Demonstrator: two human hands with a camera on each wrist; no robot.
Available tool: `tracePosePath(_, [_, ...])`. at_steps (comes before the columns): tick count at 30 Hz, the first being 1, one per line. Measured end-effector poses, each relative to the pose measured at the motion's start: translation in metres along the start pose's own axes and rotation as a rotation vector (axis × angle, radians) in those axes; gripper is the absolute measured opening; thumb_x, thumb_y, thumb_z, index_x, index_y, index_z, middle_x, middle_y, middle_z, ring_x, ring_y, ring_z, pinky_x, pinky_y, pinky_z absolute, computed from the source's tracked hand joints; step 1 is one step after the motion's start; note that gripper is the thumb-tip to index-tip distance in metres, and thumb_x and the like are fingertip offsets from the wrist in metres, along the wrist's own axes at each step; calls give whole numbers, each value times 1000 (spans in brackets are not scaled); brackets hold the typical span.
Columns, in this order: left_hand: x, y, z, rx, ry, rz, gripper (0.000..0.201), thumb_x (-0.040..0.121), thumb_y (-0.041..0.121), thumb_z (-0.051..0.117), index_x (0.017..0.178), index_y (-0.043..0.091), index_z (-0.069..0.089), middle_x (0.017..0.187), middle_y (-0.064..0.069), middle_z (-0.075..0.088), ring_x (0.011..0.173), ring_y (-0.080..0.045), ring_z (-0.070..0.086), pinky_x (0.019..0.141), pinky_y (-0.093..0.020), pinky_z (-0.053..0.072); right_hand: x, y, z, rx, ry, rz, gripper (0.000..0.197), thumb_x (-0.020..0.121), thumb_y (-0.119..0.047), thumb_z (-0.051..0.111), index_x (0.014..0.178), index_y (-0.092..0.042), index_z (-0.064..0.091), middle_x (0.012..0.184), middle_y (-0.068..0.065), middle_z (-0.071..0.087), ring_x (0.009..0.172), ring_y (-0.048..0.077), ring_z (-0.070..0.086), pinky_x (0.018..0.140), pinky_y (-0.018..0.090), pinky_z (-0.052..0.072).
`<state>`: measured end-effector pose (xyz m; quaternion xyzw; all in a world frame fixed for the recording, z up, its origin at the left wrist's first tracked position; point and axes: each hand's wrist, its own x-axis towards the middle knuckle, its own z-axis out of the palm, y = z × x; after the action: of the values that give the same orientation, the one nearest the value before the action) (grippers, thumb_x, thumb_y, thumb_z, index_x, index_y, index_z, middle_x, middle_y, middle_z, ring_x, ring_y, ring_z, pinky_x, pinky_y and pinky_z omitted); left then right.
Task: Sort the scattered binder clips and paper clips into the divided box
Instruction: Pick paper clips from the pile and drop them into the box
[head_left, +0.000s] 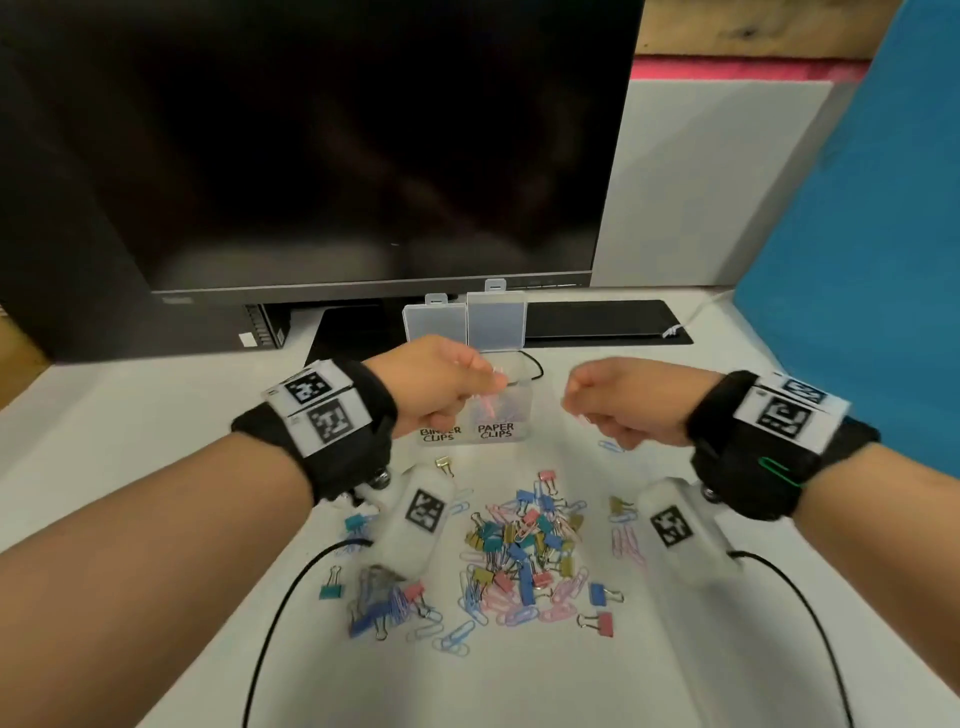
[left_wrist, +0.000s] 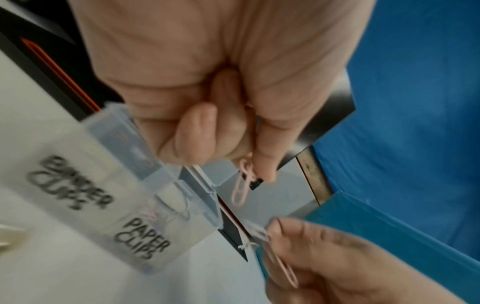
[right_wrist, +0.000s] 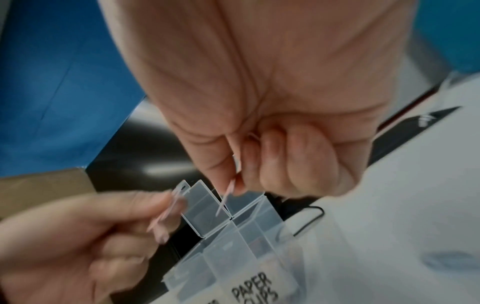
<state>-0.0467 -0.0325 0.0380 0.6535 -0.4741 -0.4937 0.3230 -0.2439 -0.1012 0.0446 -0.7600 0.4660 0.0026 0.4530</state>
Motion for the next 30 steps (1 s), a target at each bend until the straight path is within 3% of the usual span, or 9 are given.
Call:
tracePosePath(6, [39,6,4,-116,179,-88,14,90,18,64,87,4,63,55,-1,34,46,-12,27,41,-21,26,48,-39,3,-129,148,0,8,90,-20,55,86,-12,56,64,3,47,50,16,43,49,24,38])
tracePosePath(8, [45,3,4,-121,212,-113,19,89,22,64,93,4,66,56,-2,35,47,-14,29,45,-23,28,59,-47,4,-142,138,43,10,89,-17,56,90,-8,60,66,8,51,56,21,47,58,28,43])
tracePosePath(13, [51,2,7,-156,241,-124,23,89,24,64,100,3,64,58,-2,35,48,-13,28,44,-23,29,71,-57,1,179,110,141,15,89,-6,55,78,0,62,75,16,58,69,25,55,71,33,51])
tracePosePath(15, [51,3,8,-160,238,-140,26,89,25,65,104,4,64,59,-2,36,48,-13,28,44,-22,30,71,-59,-1,341,120,140,17,94,-8,53,99,3,65,87,14,62,85,25,61,88,35,54])
tracePosePath(17, [51,5,8,-152,234,-149,27,90,24,64,107,3,64,59,-2,35,48,-13,28,45,-23,30,70,-58,-3,427,67,106,30,94,2,48,121,11,54,98,19,59,95,28,59,93,39,52])
tracePosePath(19, [53,9,9,-144,234,-144,27,91,22,63,108,1,64,58,-2,35,48,-13,27,46,-23,29,69,-52,-9,441,39,73,30,92,9,45,120,14,54,104,22,58,97,29,59,97,41,51])
tracePosePath(25, [70,23,12,3,262,-156,38,91,26,60,115,-4,60,60,-6,40,46,-18,34,51,-27,34,54,-38,-13,510,6,5,30,93,8,42,120,10,57,128,30,56,120,36,57,82,30,53])
tracePosePath(27, [72,26,15,188,282,-163,39,92,31,58,108,-4,61,61,-9,45,47,-21,40,54,-28,38,54,-35,-13,473,64,3,23,93,8,42,108,6,60,112,28,62,100,35,65,74,30,57])
tracePosePath(30, [75,26,18,472,316,-114,27,90,28,57,98,4,64,72,-7,56,60,-22,55,58,-28,47,56,-27,-15,432,117,20,26,94,6,35,79,-3,54,78,18,56,62,27,60,45,21,53])
